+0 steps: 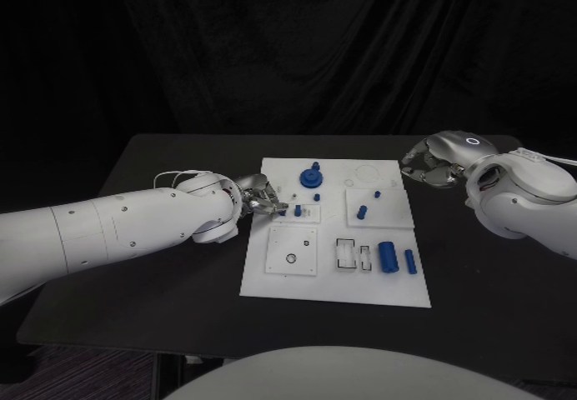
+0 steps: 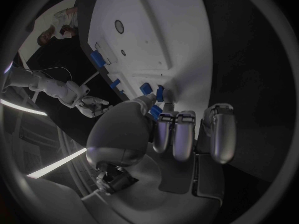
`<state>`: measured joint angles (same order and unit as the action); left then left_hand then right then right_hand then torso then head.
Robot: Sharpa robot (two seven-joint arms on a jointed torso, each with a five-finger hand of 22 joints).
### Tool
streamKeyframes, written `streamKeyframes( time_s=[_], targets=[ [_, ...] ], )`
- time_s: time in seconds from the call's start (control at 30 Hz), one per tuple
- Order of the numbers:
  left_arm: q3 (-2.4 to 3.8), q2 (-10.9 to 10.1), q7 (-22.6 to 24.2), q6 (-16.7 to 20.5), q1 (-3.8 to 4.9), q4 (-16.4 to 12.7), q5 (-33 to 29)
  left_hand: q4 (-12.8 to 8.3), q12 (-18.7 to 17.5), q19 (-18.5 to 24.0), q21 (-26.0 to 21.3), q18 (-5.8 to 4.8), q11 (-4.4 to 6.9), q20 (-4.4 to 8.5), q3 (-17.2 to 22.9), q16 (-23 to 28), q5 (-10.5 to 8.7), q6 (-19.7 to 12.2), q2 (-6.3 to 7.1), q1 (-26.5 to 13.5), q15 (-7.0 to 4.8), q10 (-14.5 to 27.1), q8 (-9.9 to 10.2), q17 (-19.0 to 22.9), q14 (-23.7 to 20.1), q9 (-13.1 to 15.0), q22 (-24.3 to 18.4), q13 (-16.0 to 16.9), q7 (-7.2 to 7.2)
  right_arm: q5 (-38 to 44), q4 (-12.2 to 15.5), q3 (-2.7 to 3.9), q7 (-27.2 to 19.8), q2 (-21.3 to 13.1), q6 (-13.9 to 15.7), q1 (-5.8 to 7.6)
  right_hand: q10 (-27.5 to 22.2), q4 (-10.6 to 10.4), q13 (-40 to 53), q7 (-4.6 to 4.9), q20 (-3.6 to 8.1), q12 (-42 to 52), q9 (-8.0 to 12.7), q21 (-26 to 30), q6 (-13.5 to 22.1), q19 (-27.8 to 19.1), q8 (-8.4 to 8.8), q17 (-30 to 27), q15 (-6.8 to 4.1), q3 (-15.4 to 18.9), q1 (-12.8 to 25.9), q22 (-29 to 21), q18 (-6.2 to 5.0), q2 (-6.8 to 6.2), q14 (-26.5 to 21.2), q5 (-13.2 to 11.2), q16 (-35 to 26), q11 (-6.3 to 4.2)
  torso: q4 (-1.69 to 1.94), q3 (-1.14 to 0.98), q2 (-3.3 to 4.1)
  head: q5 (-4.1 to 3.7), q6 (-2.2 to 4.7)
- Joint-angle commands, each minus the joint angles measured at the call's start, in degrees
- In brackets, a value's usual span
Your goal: Assemble the parts on the task board
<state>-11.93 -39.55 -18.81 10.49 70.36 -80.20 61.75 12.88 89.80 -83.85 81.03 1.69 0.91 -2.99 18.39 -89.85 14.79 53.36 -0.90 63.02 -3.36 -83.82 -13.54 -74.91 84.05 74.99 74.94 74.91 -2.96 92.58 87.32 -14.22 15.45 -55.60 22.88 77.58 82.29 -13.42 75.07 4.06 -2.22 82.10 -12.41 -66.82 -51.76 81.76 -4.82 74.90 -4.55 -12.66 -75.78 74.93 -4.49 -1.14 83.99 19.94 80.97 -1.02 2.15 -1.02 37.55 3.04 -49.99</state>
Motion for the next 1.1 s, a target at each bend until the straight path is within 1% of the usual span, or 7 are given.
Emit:
streamKeyframes(
  time_s=[0.03,0.37,0.53,0.63,0.67,0.83,1.1],
  targets=[
    [-0.16,0.17,1.17,-0.63,-0.34,0.03,-0.51,2.34,0.2,0.09,-0.31,0.75,-0.53,-0.32,-1.73,-0.15,-2.4,0.03,0.26,-2.31,0.3,-6.18,0.7,-15.09,5.95,1.01,11.81,15.09,-0.58,0.19,-0.01,0.04,0.79,0.02,0.15,-0.13,-0.49,-0.08,8.13,-0.06,-0.03,-0.29,0.08,0.14,0.15,-0.41,0.32,7.95,0.36,-0.38,-0.12,8.99,-0.1,-0.45,3.11,0.35,-0.31,0.07,-0.01,0.0,0.0,0.02,-0.01],
    [-0.16,0.23,2.09,-1.57,-0.36,1.35,-0.51,3.85,0.2,0.19,-0.44,0.79,-0.93,-0.76,-13.37,-0.15,-10.2,1.39,-1.6,-13.11,0.69,-6.18,3.13,-15.09,5.95,0.57,11.77,15.09,-0.93,0.19,-0.03,0.04,0.85,0.09,-0.04,-0.13,-0.41,-0.07,8.19,-0.06,-0.03,-0.22,0.08,0.12,0.12,-0.39,0.31,7.94,0.36,-0.41,-0.1,9.0,-0.09,-0.46,3.11,0.36,-0.32,0.07,0.02,-0.02,-0.01,-0.05,-0.01],
    [-0.16,0.28,2.51,-1.64,-0.37,1.91,-0.51,3.98,0.2,0.2,-0.46,0.8,-0.95,-0.81,-17.36,-0.15,-11.48,1.92,-3.5,-16.84,0.73,-6.18,3.57,-15.09,5.95,0.8,11.76,15.09,-0.94,0.19,-0.05,0.04,0.86,0.13,-0.05,-0.14,-0.41,-0.07,8.19,-0.06,-0.03,-0.22,0.08,0.12,0.12,-0.39,0.31,7.94,0.36,-0.41,-0.1,9.0,-0.09,-0.46,3.11,0.36,-0.32,0.07,-0.03,-0.03,-0.03,-0.05,-0.01],
    [-0.16,0.29,3.58,-1.33,-0.37,2.12,-0.51,4.01,0.2,0.24,-0.5,0.82,-0.87,-0.79,-19.49,-0.15,-10.92,2.5,-6.09,-19.09,0.7,-6.18,3.37,-15.09,5.95,1.15,11.75,15.09,-0.83,0.19,-0.05,0.04,0.84,0.13,-0.01,-0.14,-0.41,-0.07,8.19,-0.06,-0.03,-0.22,0.08,0.12,0.12,-0.39,0.31,7.94,0.36,-0.41,-0.1,9.0,-0.09,-0.46,3.11,0.36,-0.32,0.07,-0.03,-0.02,-0.01,-0.11,-0.01],
    [-0.16,0.29,4.06,-1.18,-0.37,2.2,-0.51,4.0,0.2,0.2,-0.43,0.8,-0.76,-0.73,-20.37,-0.15,-8.82,2.92,-7.37,-19.5,0.61,-6.18,3.0,-15.09,5.95,1.33,11.78,15.09,-0.7,0.19,-0.06,0.04,0.83,0.13,0.0,-0.14,-0.41,-0.07,8.19,-0.06,-0.03,-0.22,0.08,0.12,0.12,-0.39,0.31,7.94,0.36,-0.41,-0.1,9.0,-0.09,-0.46,3.11,0.36,-0.32,0.07,-0.04,-0.02,-0.01,-0.12,-0.01],
    [-0.16,0.35,6.01,-0.75,-0.38,2.55,-0.52,3.95,0.2,0.36,-0.62,0.85,-0.6,-0.59,-21.97,-0.15,-5.26,3.01,-11.0,-18.63,0.51,-6.18,2.07,-15.09,5.95,1.45,11.72,15.09,-0.53,0.19,-0.09,0.04,0.82,0.15,0.06,-0.14,-0.41,-0.07,8.19,-0.06,-0.03,-0.22,0.08,0.12,0.12,-0.39,0.31,7.94,0.36,-0.41,-0.1,9.0,-0.09,-0.46,3.11,0.36,-0.32,0.07,0.0,0.0,0.0,-0.16,-0.01],
    [-0.16,0.34,6.95,-0.49,-0.39,2.72,-0.52,3.89,0.2,0.46,-0.69,0.86,-0.53,-0.57,-22.91,-0.15,-2.43,3.03,-12.7,-16.44,0.44,-6.18,1.15,-15.09,5.95,1.5,11.69,15.09,-0.38,0.19,-0.13,0.04,0.82,0.2,0.13,-0.14,-0.45,-0.03,8.15,-0.06,-0.03,-0.26,0.09,0.17,0.09,-0.4,0.31,7.92,0.36,-0.49,-0.09,8.99,-0.1,-0.47,3.11,0.38,-0.35,0.07,0.03,-0.01,0.04,-0.14,-0.01]
  ],
)
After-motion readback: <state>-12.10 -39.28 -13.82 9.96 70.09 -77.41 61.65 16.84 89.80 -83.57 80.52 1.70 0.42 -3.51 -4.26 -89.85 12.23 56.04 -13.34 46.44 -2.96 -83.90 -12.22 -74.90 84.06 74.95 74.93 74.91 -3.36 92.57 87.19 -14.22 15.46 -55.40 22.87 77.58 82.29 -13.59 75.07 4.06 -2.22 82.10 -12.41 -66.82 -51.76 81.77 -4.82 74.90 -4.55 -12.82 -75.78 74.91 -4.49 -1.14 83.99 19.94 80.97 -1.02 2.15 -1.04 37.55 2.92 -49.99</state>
